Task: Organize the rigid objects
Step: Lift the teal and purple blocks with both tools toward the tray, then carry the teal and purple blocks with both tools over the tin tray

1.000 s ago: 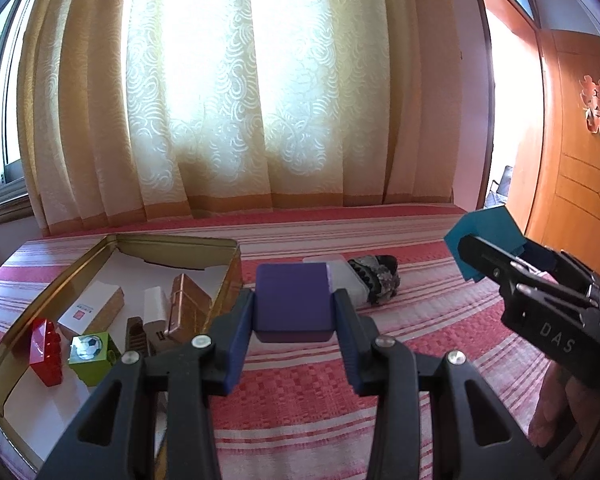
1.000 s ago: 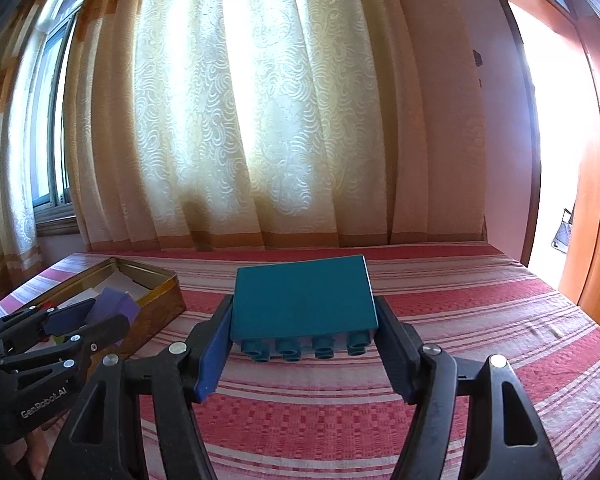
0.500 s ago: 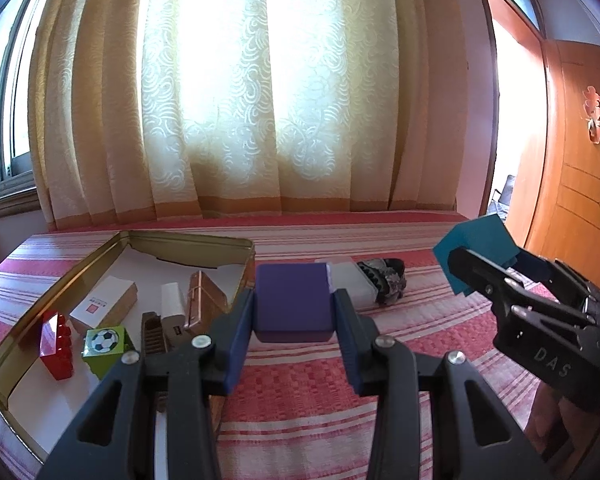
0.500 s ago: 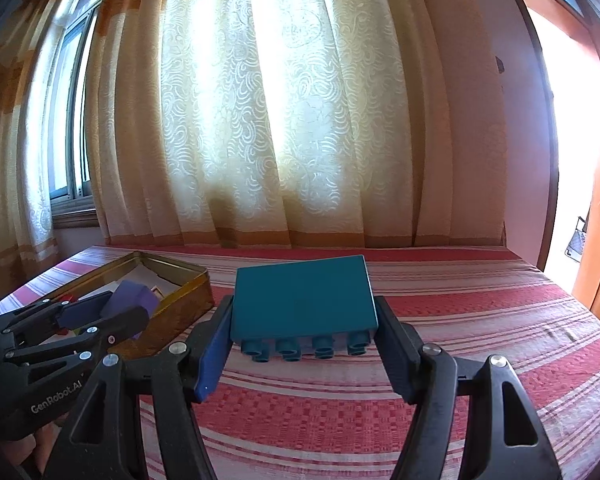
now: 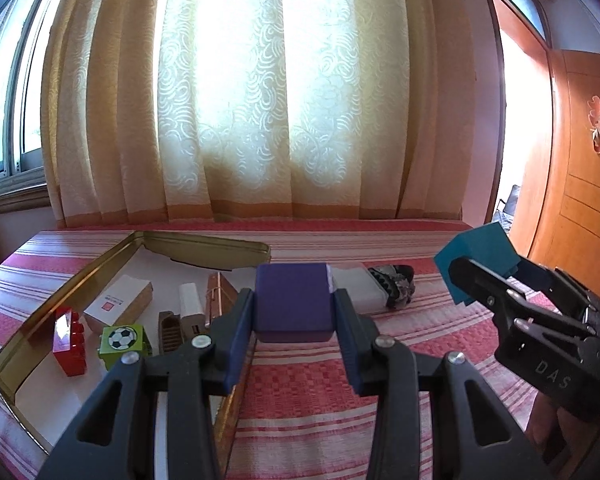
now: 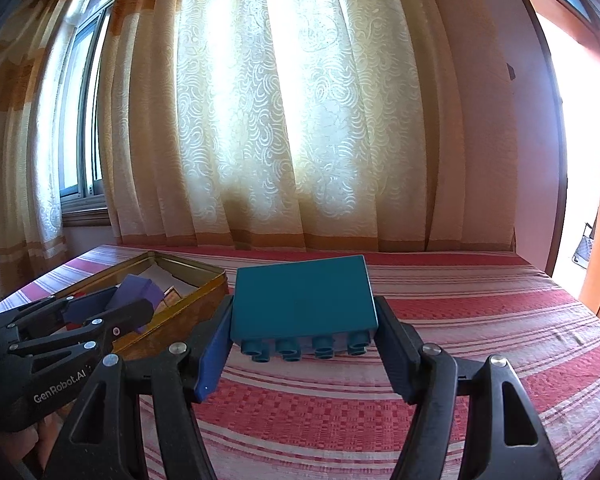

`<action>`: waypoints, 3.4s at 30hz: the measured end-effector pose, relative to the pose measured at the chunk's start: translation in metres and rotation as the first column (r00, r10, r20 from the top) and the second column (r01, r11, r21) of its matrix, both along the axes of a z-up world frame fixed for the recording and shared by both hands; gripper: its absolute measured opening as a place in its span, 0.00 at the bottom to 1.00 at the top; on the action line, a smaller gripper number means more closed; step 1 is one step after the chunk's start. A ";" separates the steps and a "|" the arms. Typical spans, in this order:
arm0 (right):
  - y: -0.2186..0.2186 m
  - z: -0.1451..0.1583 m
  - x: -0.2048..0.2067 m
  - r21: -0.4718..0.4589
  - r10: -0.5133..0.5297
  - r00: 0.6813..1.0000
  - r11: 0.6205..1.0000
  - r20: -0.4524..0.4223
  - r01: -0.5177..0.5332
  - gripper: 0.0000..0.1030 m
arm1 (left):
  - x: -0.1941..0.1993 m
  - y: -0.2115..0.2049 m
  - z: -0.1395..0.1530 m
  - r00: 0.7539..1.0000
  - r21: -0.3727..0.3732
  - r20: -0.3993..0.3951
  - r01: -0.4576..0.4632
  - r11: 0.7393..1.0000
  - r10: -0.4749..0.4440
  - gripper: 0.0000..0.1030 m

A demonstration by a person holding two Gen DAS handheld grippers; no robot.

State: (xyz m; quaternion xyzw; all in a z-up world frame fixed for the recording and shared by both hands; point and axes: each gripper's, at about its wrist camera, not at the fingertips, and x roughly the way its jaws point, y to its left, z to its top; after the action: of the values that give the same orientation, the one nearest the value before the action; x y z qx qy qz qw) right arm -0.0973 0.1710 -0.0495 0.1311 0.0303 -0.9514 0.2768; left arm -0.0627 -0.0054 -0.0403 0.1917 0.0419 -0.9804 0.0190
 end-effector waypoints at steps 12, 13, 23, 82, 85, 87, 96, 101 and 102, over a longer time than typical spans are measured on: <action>-0.007 0.001 0.007 0.002 0.019 1.000 1.000 -0.007 -0.019 0.66 | 0.003 -0.008 -0.001 1.000 0.017 0.003 -0.004 1.000 0.004 0.38; -0.008 0.001 0.007 0.002 0.020 1.000 1.000 -0.007 -0.020 0.66 | 0.004 -0.009 -0.001 1.000 0.018 0.002 -0.005 1.000 0.005 0.38; -0.019 0.000 0.011 0.003 0.057 0.998 0.998 -0.009 -0.057 0.66 | 0.009 -0.022 -0.001 1.000 0.031 -0.001 -0.004 1.000 0.004 0.38; -0.086 -0.002 0.043 0.027 0.232 0.973 0.972 0.001 -0.231 0.66 | 0.030 -0.087 -0.003 0.995 0.089 -0.003 -0.101 0.991 0.101 0.38; -0.090 -0.003 0.043 0.030 0.242 0.970 0.970 0.009 -0.242 0.66 | 0.029 -0.091 -0.003 0.995 0.087 0.006 -0.103 0.991 0.103 0.38; -0.093 -0.003 0.043 0.032 0.249 0.968 0.968 0.013 -0.249 0.66 | 0.029 -0.094 -0.003 0.994 0.084 0.009 -0.106 0.991 0.106 0.38; -0.110 -0.005 0.043 0.054 0.293 0.956 0.954 0.028 -0.294 0.66 | 0.030 -0.111 -0.003 0.988 0.072 0.029 -0.155 0.985 0.153 0.38; -0.126 -0.007 0.028 0.042 0.330 0.940 0.941 0.089 -0.335 0.66 | 0.024 -0.122 -0.006 0.981 0.050 0.070 -0.187 0.981 0.183 0.38; -0.133 -0.008 0.023 0.051 0.339 0.934 0.937 0.111 -0.346 0.66 | 0.023 -0.124 -0.007 0.979 0.048 0.079 -0.189 0.981 0.185 0.38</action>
State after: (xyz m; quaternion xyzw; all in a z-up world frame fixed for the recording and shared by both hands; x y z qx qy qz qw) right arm -0.0740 0.0382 -0.0576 0.1809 0.0717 -0.8792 0.4348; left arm -0.0399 -0.1297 -0.0470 0.2238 0.0859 -0.9649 0.1076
